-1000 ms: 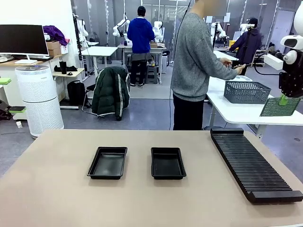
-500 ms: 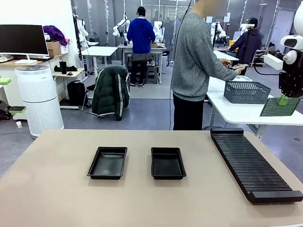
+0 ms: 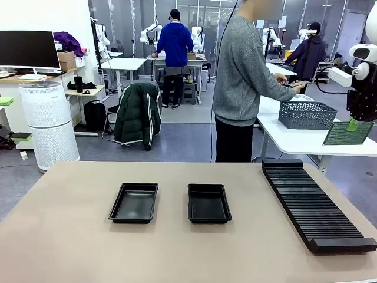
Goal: Inspect and transfer BCBs to ESD trays.
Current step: Pick up the Blank PCB from the PCB Rack and place it in the left ESD tray.
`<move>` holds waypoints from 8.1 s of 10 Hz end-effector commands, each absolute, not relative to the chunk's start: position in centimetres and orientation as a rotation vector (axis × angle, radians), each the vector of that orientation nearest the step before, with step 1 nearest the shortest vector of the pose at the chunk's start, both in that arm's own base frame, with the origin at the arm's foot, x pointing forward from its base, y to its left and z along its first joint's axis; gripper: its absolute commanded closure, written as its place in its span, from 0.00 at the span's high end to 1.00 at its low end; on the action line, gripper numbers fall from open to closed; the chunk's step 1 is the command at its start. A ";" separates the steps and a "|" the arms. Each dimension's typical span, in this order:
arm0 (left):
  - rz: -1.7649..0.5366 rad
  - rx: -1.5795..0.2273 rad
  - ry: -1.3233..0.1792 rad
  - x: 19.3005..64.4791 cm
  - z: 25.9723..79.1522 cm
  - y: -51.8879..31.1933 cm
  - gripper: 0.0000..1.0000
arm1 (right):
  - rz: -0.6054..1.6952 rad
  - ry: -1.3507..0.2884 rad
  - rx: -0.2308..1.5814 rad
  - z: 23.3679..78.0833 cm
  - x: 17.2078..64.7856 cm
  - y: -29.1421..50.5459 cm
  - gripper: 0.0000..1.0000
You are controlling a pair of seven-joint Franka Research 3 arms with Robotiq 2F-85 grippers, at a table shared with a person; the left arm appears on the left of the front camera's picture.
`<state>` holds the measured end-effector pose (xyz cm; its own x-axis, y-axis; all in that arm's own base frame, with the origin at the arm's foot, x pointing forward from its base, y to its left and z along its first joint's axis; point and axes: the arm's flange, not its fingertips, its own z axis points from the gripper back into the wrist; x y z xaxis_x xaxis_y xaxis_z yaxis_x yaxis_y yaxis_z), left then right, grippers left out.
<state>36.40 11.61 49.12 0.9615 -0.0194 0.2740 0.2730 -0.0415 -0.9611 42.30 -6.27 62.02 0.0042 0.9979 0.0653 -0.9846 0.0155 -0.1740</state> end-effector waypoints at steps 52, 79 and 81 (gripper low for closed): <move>-0.225 -1.599 -0.198 36.3 49.2 11.6 1.00 | -0.147 -0.094 0.697 32.6 46.8 47.9 0.02; -0.225 -1.599 -0.198 36.3 49.2 11.6 1.00 | -0.134 0.039 0.407 37.7 47.9 49.9 1.00; -0.225 -1.599 -0.198 36.3 49.2 11.6 1.00 | -0.134 0.039 0.407 37.7 47.9 49.9 1.00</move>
<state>36.38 11.58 49.14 0.9614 -0.0198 0.2744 0.2734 -0.0412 -0.9610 48.02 49.99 38.05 0.9892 -0.1278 -0.0712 0.1454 0.9147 0.3770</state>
